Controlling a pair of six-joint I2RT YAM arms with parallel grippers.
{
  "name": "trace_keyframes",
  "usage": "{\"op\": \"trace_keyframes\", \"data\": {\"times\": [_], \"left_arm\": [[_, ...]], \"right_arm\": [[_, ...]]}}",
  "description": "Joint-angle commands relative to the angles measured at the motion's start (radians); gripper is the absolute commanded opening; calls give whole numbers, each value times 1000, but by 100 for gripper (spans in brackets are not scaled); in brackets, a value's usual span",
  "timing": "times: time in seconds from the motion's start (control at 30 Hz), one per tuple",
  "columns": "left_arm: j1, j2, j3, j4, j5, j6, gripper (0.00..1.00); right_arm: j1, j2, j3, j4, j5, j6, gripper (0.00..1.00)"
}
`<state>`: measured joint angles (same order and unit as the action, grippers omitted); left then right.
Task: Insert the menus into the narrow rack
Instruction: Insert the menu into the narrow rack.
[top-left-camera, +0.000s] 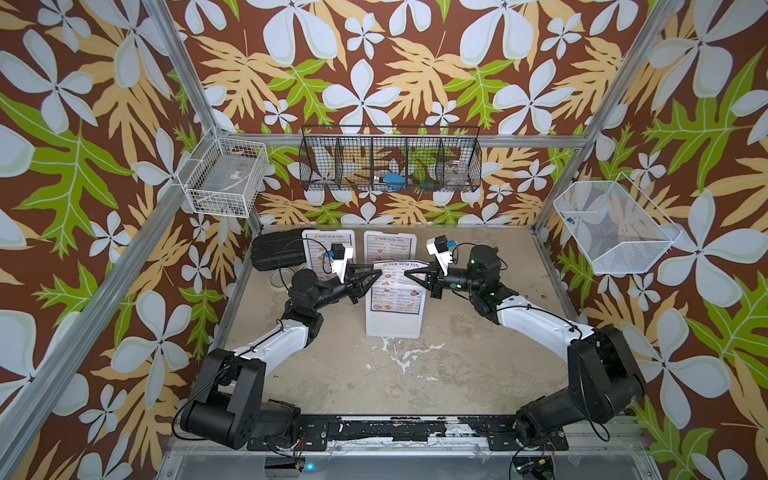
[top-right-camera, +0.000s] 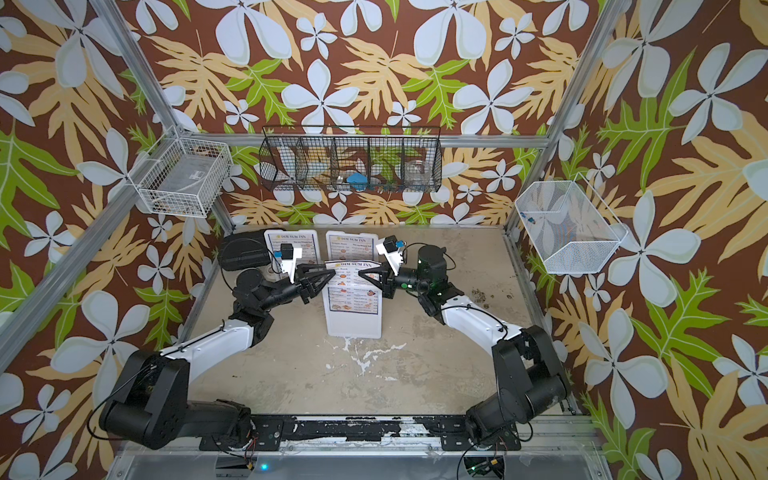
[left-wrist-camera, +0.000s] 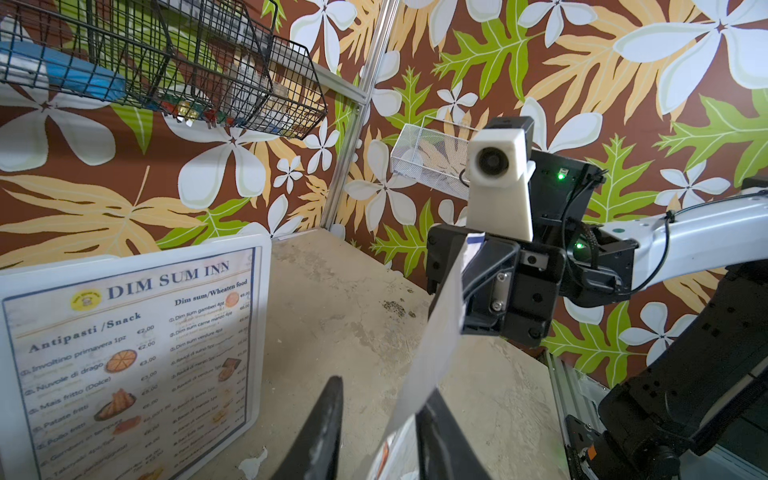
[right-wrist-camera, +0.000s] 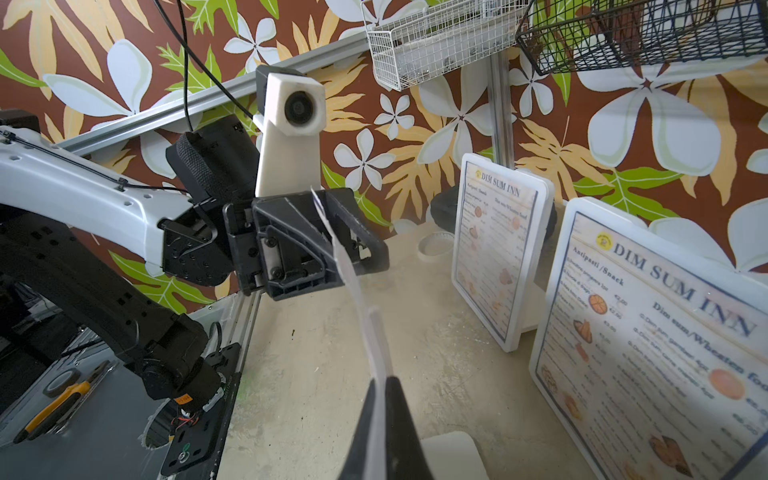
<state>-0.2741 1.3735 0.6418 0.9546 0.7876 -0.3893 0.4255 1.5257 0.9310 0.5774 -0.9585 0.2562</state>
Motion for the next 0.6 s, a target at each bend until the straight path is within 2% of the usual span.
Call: {"op": "trace_keyframes", "data": {"times": [0.0, 0.07, 0.17, 0.27, 0.4, 0.57], "left_arm": [[0, 7, 14, 13, 13, -8, 33], [0, 7, 16, 13, 14, -9, 28], [0, 7, 11, 16, 16, -10, 12], [0, 6, -3, 25, 16, -9, 4], [0, 8, -30, 52, 15, -13, 2], [0, 15, -47, 70, 16, -19, 1]], "right_arm": [[4, -1, -7, 54, -13, 13, 1], [5, -1, -8, 54, -10, 14, 4], [4, -3, 1, 44, -7, 12, 11], [4, -7, 21, 22, 6, 5, 18], [2, -15, 45, 3, 23, 2, 24], [2, -10, 63, -14, 24, -5, 21]]}}
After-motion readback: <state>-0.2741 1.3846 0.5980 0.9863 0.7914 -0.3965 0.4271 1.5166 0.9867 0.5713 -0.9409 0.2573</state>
